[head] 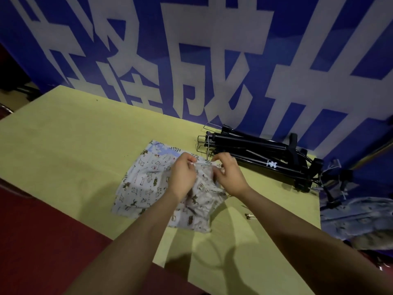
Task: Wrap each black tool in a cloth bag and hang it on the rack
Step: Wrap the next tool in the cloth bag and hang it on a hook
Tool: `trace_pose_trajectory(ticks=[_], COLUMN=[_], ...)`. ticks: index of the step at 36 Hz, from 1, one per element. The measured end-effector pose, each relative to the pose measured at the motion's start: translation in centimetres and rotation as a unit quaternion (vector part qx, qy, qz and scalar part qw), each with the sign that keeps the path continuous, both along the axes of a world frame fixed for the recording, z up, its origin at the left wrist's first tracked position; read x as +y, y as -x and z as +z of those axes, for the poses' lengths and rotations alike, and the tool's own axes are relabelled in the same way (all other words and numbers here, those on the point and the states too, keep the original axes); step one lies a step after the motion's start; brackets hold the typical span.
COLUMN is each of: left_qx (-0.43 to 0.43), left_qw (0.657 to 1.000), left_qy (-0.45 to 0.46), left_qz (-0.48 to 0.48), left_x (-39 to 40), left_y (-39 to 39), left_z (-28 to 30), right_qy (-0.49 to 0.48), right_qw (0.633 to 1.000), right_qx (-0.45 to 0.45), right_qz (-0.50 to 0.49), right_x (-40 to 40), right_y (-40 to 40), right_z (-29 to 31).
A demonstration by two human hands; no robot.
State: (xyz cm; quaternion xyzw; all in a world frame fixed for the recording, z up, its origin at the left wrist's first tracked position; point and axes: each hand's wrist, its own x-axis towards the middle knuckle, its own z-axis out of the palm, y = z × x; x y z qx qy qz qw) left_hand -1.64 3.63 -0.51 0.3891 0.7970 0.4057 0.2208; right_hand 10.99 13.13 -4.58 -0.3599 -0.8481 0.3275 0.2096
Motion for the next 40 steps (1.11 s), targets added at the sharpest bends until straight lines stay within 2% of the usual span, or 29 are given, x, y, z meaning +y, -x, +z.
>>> trace_pose_trajectory(ticks=[3,5,7,9,14,18,22,25,30,32,34,36,40], left_qx=[-0.002,-0.007,-0.005,0.006,0.009,-0.02,0.009,-0.005,-0.052,0.006,0.125,0.24,0.367], left_qw=[0.999,0.999,0.998,0.997,0.998,1.0,0.999,0.998,0.998,0.999,0.991,0.961,0.88], left_qy=[-0.033,-0.045,-0.066,-0.077,-0.062,-0.006,-0.035,-0.053,-0.026,-0.037,-0.022,0.034,0.13], left_qz=[0.005,0.009,0.013,0.022,0.023,-0.02,0.022,0.042,0.037,0.009,-0.051,-0.134,-0.272], left_x=[0.4,0.6,0.5,0.5,0.6,0.5,-0.1,-0.4,-0.5,-0.9,-1.4,-1.8,-2.0], left_y=[0.0,-0.1,-0.2,-0.2,0.0,-1.0,-2.6,-3.6,-4.4,-4.3,-3.8,-3.1,-2.1], left_z=[1.2,1.6,1.9,2.1,2.8,3.2,2.1,1.6,1.8,1.8,2.1,2.7,3.4], right_qy=[0.094,0.152,0.177,0.198,0.185,0.179,0.188,0.203,0.178,0.147,0.122,0.107,0.079], right_qw=[0.995,0.988,0.982,0.977,0.98,0.983,0.975,0.963,0.962,0.964,0.963,0.96,0.959], right_qx=[0.043,0.015,-0.038,-0.051,-0.024,0.032,0.107,0.153,0.163,0.149,0.135,0.114,0.046], right_qz=[0.002,0.022,0.053,0.065,0.066,0.013,-0.051,-0.089,-0.128,-0.161,-0.199,-0.233,-0.27], right_x=[-0.1,-0.3,-0.6,-0.9,-1.6,-1.5,-1.1,-1.0,-1.1,-0.9,-0.6,-0.2,0.6], right_y=[-0.1,-0.1,-0.3,-0.5,-1.1,-0.9,-0.8,-0.9,-1.1,-1.2,-1.6,-2.1,-3.1], right_z=[1.3,1.9,2.4,2.5,3.4,4.0,4.4,4.6,4.6,4.5,4.5,4.4,4.0])
